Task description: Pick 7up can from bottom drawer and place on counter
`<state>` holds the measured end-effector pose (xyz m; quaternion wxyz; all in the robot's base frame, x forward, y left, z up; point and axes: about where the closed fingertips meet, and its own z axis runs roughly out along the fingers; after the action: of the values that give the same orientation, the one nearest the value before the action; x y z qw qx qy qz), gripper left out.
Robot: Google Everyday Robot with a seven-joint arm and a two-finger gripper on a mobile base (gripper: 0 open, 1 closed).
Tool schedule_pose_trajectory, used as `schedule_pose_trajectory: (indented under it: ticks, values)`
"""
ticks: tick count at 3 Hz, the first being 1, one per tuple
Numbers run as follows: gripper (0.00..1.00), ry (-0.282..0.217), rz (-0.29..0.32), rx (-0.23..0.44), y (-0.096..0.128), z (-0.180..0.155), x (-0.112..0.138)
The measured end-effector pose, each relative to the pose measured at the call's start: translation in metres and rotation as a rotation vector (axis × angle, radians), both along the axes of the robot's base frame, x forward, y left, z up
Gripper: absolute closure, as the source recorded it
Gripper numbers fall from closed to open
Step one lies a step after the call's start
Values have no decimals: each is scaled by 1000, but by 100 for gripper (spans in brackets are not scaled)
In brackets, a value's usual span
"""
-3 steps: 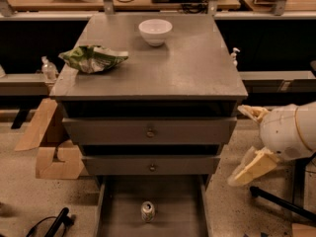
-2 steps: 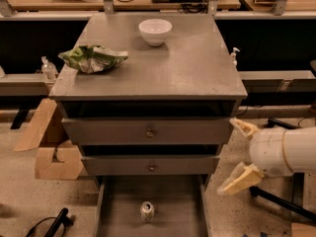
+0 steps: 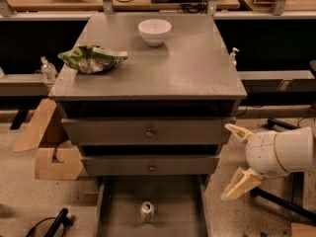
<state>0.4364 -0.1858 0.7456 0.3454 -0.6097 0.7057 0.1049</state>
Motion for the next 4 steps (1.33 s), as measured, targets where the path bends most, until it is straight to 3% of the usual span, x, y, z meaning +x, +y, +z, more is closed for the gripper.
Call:
schedule_pose_trajectory:
  ticks: [1,2,3,4]
  values:
    - [0,8,10,90,25,-30,3]
    - [0,15,11,246,69,-93,-1]
    - [0,-54,13,334,105,-146,14]
    - [0,-98,31,380,128,-201,30]
